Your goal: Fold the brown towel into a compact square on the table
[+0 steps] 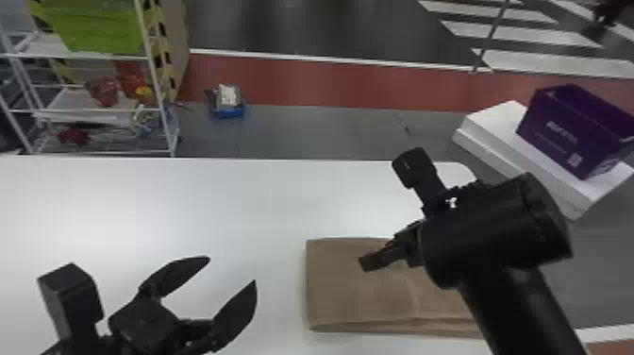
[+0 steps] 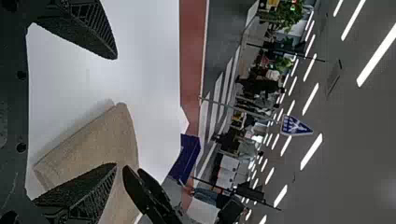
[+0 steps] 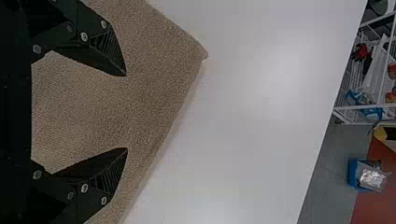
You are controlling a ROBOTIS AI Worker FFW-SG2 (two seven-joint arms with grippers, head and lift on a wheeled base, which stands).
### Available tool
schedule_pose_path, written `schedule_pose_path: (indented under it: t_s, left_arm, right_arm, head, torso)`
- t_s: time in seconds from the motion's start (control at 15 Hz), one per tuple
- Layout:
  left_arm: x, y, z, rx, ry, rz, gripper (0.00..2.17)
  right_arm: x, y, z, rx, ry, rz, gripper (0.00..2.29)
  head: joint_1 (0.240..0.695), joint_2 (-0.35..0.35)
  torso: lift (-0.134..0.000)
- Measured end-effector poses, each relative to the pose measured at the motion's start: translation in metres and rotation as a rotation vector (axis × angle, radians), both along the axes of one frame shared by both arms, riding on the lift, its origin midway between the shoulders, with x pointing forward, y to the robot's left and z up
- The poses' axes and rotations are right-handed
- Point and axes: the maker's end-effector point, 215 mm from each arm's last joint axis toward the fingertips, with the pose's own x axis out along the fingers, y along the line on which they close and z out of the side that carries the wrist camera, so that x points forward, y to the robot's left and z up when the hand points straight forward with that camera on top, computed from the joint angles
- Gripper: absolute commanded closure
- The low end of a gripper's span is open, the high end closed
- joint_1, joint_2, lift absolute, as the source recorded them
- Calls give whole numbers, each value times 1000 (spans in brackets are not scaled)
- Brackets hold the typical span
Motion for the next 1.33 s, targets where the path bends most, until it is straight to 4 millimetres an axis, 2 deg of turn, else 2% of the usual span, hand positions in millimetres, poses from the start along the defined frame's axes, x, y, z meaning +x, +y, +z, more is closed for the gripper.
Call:
schedule_pose_path:
  t_s: [0.27,0.47,0.73,1.07,1.33]
  left_arm:
    - [0,1,-1,-3,0,-3,66]
    - [0,6,-1,-5,0,2,66]
    - [0,11,-2,-4,-1,8,70]
    - [-1,15,-2,-2,-3,11,70]
    - [-1,19,-2,-1,-4,13,70]
  right_arm:
    - [-7,9,-11,-10,22,15,694]
    - [-14,26,-29,-32,61,40,694]
    - [-21,67,-36,-11,79,93,694]
    - [-28,119,-31,26,76,166,694]
    - [-37,168,-23,71,68,222,691]
  head:
    - [695,-151]
    - [695,-130]
    - [695,-70]
    - [695,9]
    - [695,85]
  torso:
    - [-124]
    - [-124]
    - [-124]
    - [-124]
    - [-124]
